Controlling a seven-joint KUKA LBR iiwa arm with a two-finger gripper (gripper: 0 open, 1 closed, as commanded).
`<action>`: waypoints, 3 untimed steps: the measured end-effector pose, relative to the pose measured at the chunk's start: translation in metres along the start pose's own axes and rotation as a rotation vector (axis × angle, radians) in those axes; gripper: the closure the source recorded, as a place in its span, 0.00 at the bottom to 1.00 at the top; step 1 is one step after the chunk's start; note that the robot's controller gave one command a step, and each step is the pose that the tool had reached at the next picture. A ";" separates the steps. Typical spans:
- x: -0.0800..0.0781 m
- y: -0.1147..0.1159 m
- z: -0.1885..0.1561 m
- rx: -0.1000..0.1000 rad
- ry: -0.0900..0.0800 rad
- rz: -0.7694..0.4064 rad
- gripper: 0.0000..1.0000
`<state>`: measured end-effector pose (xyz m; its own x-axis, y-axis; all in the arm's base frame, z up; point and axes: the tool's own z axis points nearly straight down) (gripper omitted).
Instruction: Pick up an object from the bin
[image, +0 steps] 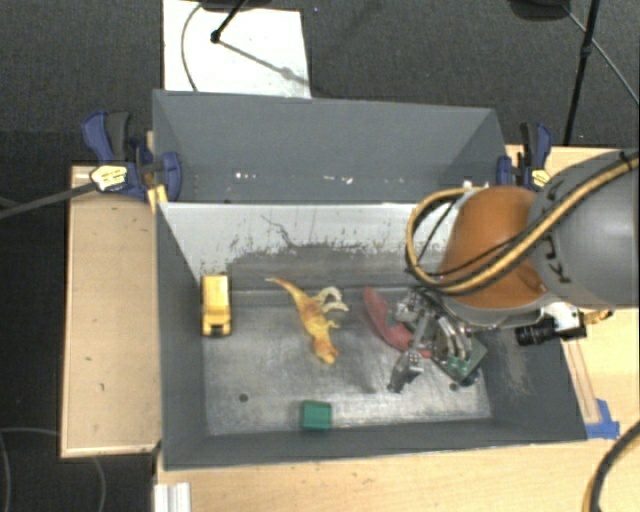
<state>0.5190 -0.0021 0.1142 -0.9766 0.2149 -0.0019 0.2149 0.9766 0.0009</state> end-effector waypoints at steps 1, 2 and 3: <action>-0.053 -0.032 0.012 -0.001 -0.002 -0.042 0.00; 0.007 -0.025 0.041 -0.002 -0.006 0.245 1.00; 0.007 -0.025 0.041 -0.003 -0.006 0.245 1.00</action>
Offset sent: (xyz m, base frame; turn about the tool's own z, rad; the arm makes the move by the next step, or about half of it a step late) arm -0.0145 -0.0239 -0.0442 0.2446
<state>0.5072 -0.0255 0.0727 -0.8952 0.4456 -0.0073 0.4455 0.8953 0.0045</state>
